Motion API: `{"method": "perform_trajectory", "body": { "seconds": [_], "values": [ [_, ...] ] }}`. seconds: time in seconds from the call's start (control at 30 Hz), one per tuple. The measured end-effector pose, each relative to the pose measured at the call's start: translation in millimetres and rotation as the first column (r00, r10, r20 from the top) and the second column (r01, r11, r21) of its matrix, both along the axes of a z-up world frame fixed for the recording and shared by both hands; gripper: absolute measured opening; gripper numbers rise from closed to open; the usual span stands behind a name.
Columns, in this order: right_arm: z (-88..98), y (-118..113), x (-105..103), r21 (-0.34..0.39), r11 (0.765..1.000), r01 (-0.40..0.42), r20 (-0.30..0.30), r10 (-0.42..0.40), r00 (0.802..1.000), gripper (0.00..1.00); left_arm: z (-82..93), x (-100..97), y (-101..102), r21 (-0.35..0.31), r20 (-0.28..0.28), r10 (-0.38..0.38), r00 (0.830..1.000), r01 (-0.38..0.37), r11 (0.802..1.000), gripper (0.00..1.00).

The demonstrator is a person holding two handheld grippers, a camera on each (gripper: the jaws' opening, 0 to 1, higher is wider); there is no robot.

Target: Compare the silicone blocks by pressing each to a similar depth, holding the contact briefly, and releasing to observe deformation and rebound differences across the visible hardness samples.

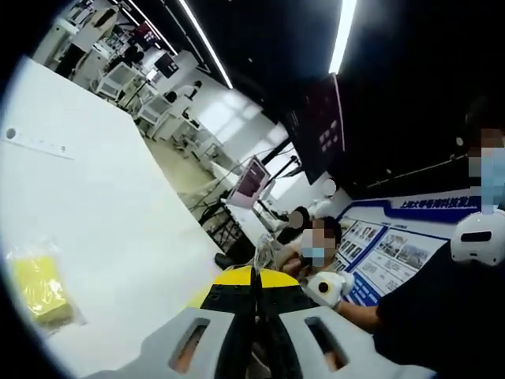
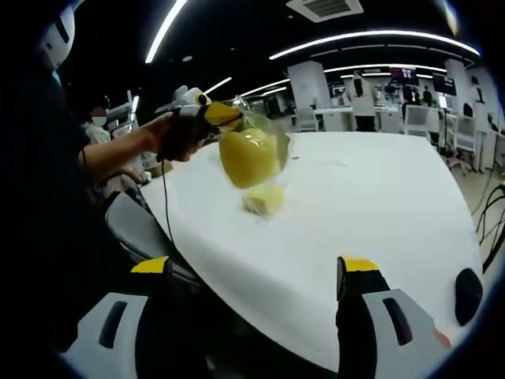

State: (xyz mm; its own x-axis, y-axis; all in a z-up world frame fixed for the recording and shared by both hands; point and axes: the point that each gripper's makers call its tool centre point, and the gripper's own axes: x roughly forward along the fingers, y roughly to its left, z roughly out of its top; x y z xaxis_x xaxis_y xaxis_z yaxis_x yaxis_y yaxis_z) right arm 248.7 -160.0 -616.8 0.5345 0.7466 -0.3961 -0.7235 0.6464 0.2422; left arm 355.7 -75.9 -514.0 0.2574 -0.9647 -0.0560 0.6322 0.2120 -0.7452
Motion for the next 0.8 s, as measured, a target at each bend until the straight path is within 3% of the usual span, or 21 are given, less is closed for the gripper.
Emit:
{"method": "perform_trajectory", "body": {
  "seconds": [0.4,0.8],
  "values": [
    [1.6,-4,-1,0.026,0.999,0.024,-0.012,-0.024,1.0,0.77,-26.5,16.8,-17,-0.015,-0.079,0.013,0.997,-0.014,1.0,0.0],
    [-20.8,-6,-17,0.037,0.997,0.066,-0.07,-0.064,0.995,0.76,-55.8,56.0,-19,-0.051,-0.203,0.099,0.974,-0.112,0.992,0.0]
  ]
}}
